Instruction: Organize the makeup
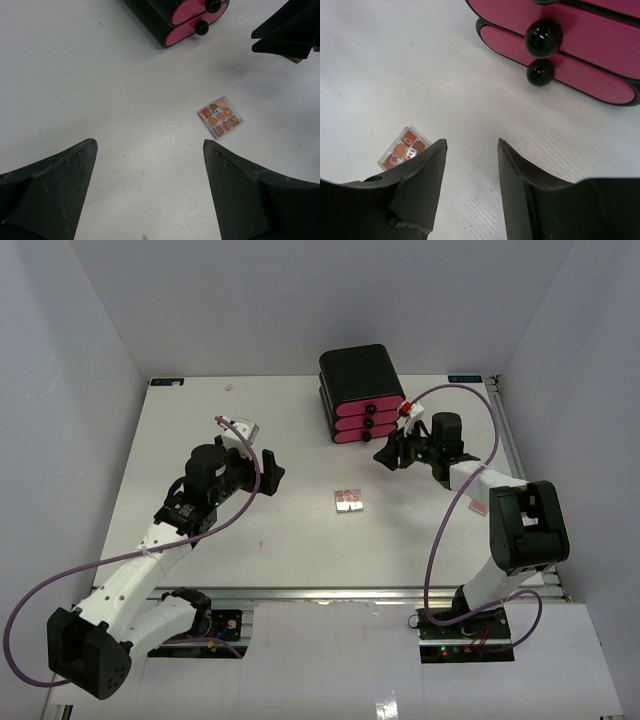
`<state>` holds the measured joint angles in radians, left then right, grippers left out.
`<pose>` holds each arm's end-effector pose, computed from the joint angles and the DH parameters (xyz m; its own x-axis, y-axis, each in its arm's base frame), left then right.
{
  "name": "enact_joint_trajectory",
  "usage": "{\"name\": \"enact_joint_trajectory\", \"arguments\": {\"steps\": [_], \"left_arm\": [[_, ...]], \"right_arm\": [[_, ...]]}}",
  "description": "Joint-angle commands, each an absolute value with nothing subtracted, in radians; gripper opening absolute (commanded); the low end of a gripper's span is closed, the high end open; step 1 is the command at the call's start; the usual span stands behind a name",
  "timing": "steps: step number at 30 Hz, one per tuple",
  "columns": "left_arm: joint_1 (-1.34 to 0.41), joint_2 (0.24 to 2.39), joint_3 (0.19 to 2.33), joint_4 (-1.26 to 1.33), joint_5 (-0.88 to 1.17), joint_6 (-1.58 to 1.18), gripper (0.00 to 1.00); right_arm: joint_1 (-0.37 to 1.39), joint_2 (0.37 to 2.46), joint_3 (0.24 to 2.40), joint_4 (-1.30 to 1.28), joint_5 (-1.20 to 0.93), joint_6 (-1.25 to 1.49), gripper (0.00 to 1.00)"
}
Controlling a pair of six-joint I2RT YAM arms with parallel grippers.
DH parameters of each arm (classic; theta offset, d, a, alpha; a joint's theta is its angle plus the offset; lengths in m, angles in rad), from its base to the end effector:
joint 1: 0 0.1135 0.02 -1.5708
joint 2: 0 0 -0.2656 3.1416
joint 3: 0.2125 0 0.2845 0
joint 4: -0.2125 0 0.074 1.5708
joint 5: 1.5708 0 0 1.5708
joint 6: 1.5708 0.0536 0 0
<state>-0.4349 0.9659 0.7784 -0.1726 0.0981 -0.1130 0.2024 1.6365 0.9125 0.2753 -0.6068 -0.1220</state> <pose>0.2450 -0.1196 0.2942 -0.3742 0.0501 -0.9260 0.4632 0.8752 -0.1398 0.3777 0.1087 0.1881 -0.3404 -0.1719 -0.9244 -0.7152 0.6856 0.1359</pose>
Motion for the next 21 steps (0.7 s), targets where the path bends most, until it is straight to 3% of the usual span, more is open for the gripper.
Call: {"name": "enact_joint_trajectory", "arguments": {"steps": [1, 9, 21], "left_arm": [[-0.426, 0.968, 0.778, -0.153, 0.122, -0.112, 0.98], [-0.419, 0.984, 0.775, -0.153, 0.112, -0.111, 0.98], [-0.396, 1.011, 0.781, -0.152, 0.123, -0.117, 0.98]], "right_arm": [[0.195, 1.665, 0.847, 0.505, -0.509, 0.239, 0.54], [0.187, 1.813, 0.81, 0.771, -0.412, 0.58, 0.56], [0.184, 2.035, 0.891, 1.024, -0.423, 0.811, 0.6]]}}
